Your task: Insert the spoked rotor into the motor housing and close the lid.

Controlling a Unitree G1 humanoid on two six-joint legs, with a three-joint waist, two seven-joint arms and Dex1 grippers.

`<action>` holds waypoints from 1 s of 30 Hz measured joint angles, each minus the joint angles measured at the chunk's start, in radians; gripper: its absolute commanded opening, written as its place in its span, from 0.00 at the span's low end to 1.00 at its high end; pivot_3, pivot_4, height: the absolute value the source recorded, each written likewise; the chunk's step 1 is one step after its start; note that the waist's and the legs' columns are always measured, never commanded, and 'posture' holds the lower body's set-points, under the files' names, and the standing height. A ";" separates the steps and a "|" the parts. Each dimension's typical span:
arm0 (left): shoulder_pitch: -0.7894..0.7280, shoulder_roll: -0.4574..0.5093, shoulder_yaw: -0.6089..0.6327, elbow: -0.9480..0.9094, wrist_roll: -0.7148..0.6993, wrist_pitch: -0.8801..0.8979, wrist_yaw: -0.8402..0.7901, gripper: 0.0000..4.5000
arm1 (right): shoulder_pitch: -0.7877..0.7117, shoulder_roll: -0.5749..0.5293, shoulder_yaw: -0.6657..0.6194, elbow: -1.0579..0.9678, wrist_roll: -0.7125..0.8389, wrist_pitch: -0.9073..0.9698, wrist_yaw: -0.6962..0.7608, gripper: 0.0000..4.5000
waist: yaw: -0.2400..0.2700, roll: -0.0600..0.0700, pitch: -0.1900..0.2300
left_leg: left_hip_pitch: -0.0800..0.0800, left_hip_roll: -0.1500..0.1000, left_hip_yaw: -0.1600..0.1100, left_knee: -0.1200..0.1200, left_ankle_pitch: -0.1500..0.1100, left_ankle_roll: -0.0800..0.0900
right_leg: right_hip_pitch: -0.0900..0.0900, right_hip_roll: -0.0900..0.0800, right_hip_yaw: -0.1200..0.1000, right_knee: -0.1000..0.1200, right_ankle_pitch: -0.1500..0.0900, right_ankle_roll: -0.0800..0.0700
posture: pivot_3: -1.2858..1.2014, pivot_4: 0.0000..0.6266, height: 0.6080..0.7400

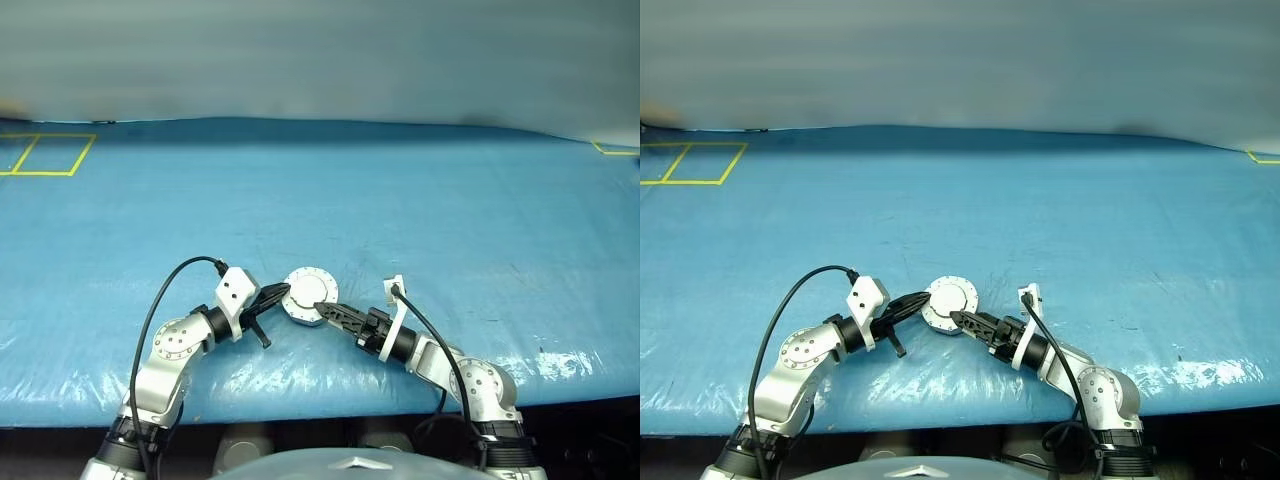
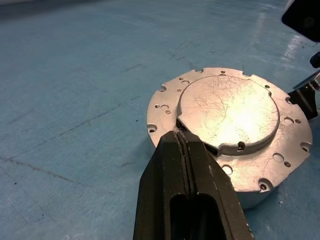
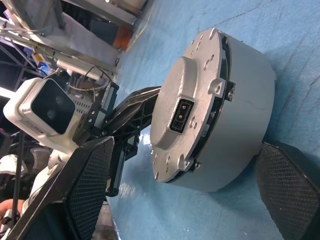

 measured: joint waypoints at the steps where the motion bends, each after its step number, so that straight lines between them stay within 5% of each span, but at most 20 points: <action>1: 0.000 0.000 0.000 0.000 0.001 0.000 0.000 0.00 | 0.001 -0.002 0.006 -0.001 -0.006 -0.007 0.002 0.99 | -0.001 0.000 0.000 | 0.000 0.000 0.000 0.000 0.000 0.000 | 0.000 0.000 0.000 0.000 0.000 0.000 | 0.52 0.24 1.00; 8: 0.000 0.000 0.000 0.000 0.001 0.000 0.000 0.00 | 0.021 -0.002 0.021 -0.001 -0.021 -0.040 0.013 0.95 | -0.001 -0.002 -0.002 | 0.000 0.000 0.000 0.000 0.000 0.000 | 0.000 0.000 0.000 0.000 0.000 0.000 | 0.52 0.24 1.00; 19: -0.001 -0.003 0.011 0.005 0.002 -0.002 0.011 0.00 | 0.030 0.008 0.025 0.007 -0.029 -0.040 0.000 0.28 | 0.002 -0.007 -0.006 | 0.001 0.000 0.000 -0.001 0.000 0.000 | 0.001 0.000 0.000 0.000 0.000 -0.001 | 0.52 0.24 1.00; 30: 0.022 0.010 0.032 -0.025 -0.022 0.030 0.007 0.00 | 0.027 0.011 0.028 0.011 -0.034 -0.033 -0.003 0.26 | 0.002 -0.010 -0.008 | 0.001 0.001 0.000 0.000 0.000 0.000 | 0.000 -0.001 0.001 0.000 0.001 -0.002 | 0.52 0.24 1.00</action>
